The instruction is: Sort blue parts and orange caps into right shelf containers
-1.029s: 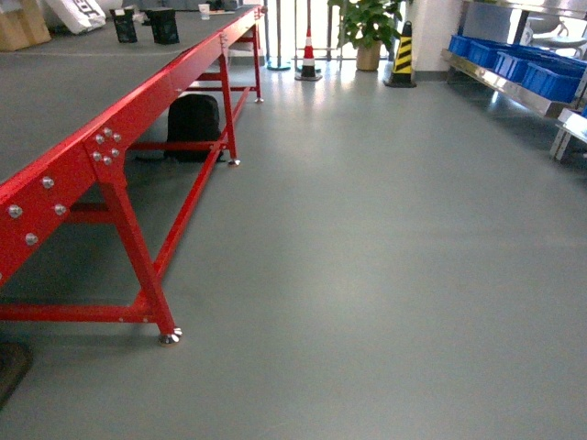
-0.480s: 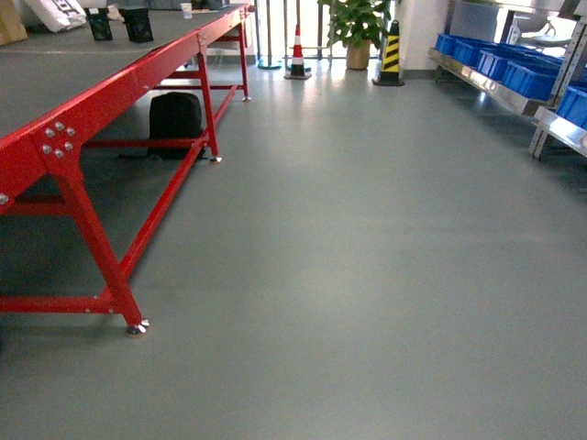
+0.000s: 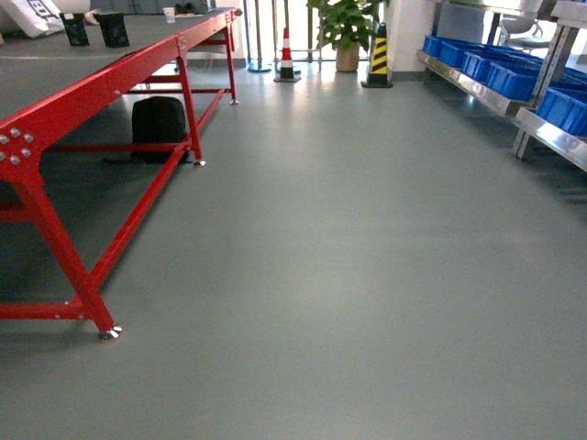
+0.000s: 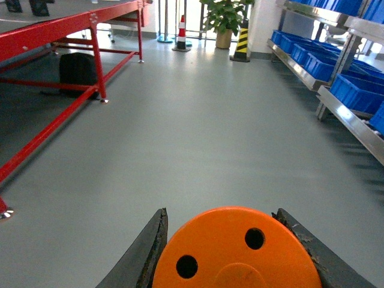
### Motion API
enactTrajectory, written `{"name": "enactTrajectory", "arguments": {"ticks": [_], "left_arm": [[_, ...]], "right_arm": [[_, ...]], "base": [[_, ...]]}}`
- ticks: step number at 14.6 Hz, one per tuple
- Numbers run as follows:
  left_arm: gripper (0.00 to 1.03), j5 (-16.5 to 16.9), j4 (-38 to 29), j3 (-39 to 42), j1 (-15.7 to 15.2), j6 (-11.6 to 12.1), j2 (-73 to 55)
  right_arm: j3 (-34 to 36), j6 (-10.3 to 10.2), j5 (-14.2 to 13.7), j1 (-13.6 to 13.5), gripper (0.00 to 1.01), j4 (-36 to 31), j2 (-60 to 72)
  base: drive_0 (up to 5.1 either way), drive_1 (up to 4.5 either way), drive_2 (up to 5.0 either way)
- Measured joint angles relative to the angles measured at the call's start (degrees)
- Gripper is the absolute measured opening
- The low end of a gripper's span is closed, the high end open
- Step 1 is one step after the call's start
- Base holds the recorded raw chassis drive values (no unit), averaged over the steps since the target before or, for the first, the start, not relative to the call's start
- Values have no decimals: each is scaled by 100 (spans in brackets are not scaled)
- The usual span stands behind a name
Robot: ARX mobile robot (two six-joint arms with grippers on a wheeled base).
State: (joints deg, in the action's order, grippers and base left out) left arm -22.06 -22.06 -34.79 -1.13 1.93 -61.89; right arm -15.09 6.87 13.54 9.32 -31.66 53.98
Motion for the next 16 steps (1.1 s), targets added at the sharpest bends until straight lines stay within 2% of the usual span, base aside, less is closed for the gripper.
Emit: {"name": "enactTrajectory", "arguments": {"ticks": [16], "left_arm": [[62,-37,24,0,-22,0,-24]], "right_arm": [[7,0,24,7,44,-7,-4]], "base": [[4,438,-429]]}}
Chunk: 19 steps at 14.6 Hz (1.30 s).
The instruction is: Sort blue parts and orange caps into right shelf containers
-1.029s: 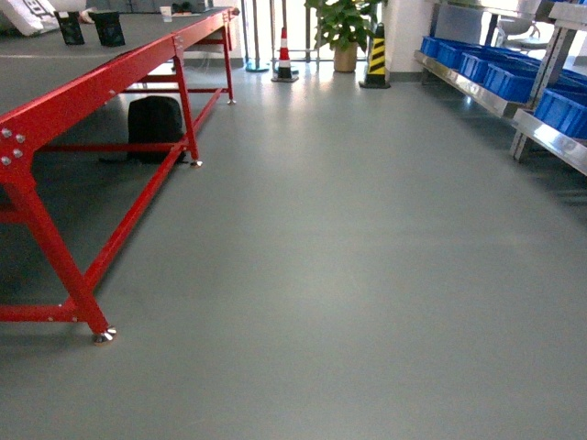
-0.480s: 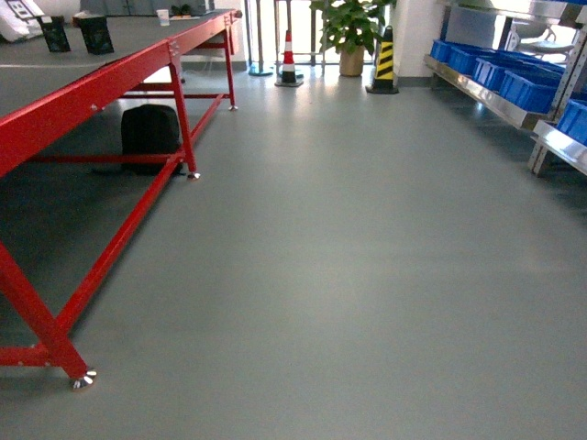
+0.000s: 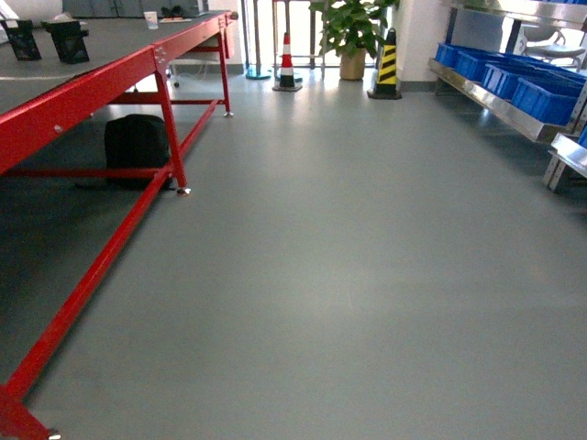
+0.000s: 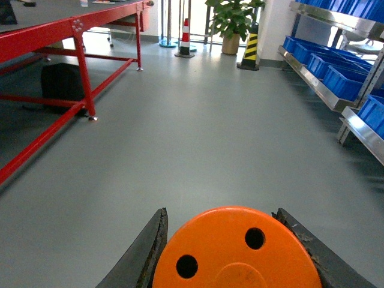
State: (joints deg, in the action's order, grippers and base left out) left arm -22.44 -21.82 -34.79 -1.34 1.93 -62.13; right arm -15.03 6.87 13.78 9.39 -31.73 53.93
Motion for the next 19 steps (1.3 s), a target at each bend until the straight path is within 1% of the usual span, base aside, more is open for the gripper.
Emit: {"name": "enactTrajectory", "arguments": {"ticks": [19], "left_arm": [[62,-4,9,-2,0,0,-9]], "right_arm": [[4,0,-2,0,44,-22,-4]], "base": [[-1,431,-434]]}}
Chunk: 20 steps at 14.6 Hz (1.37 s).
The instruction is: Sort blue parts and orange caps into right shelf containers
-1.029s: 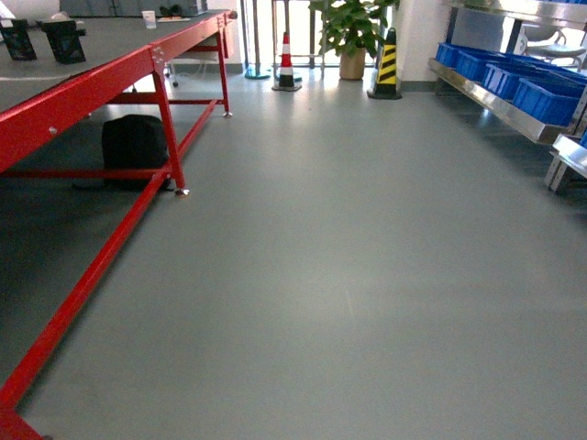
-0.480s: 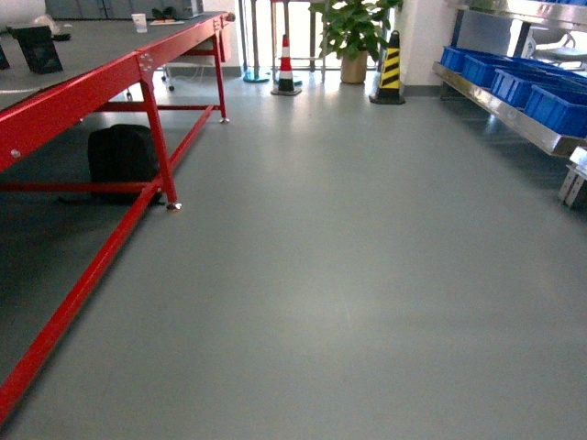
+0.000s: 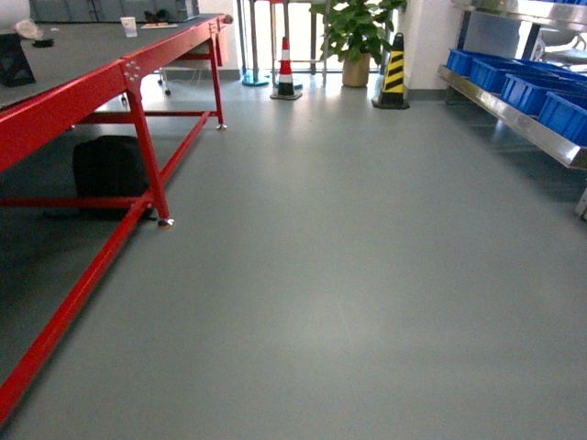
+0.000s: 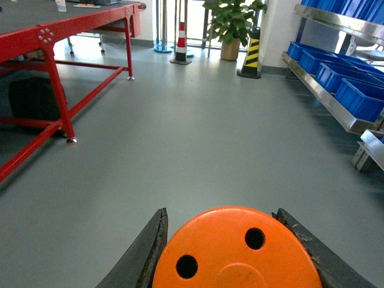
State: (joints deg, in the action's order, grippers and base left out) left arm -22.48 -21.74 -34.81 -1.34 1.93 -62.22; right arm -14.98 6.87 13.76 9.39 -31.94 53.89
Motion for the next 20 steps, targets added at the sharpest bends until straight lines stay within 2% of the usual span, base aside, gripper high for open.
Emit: {"name": "enactTrajectory", "arguments": {"ticks": [20], "left_arm": [[62,15,-2,0,2,0,7]], "right_arm": [[2,0,-2,0,44,-37,-4]], "base": [[3,433,-428]]}}
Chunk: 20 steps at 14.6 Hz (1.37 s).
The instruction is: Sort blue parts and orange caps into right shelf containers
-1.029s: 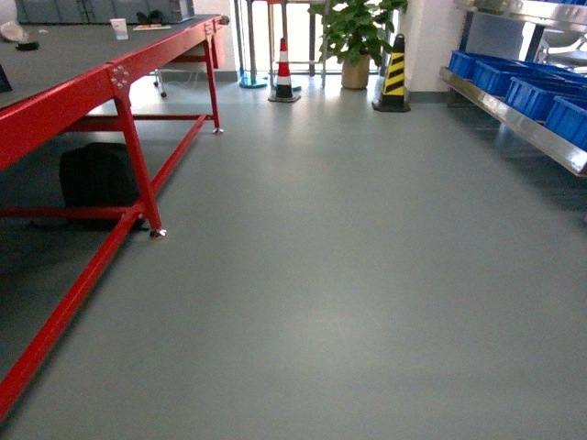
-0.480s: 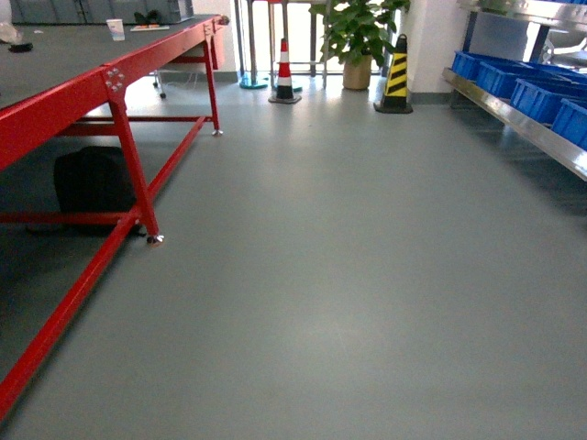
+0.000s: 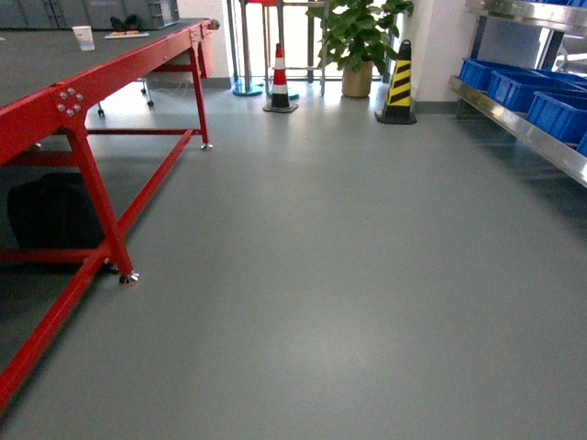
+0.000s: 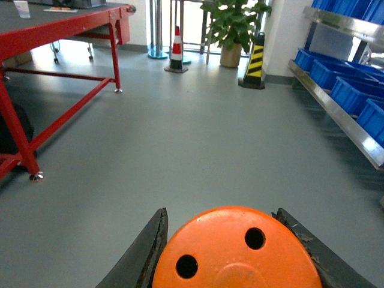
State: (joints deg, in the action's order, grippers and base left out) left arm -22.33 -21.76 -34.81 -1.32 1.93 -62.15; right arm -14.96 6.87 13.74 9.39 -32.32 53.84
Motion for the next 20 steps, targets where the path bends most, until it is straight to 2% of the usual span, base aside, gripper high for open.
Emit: {"name": "enactTrajectory", "arguments": {"ticks": [17,20], "left_arm": [[62,-7,33,0,0,0,0],[62,-31,-4,0,-33,0,0]], "right_arm": [[4,0,0,0,44,55,7],[4,-2,4,0,44,31,7]], "base": [[-3,426,-431],[-179,247,-605]]}}
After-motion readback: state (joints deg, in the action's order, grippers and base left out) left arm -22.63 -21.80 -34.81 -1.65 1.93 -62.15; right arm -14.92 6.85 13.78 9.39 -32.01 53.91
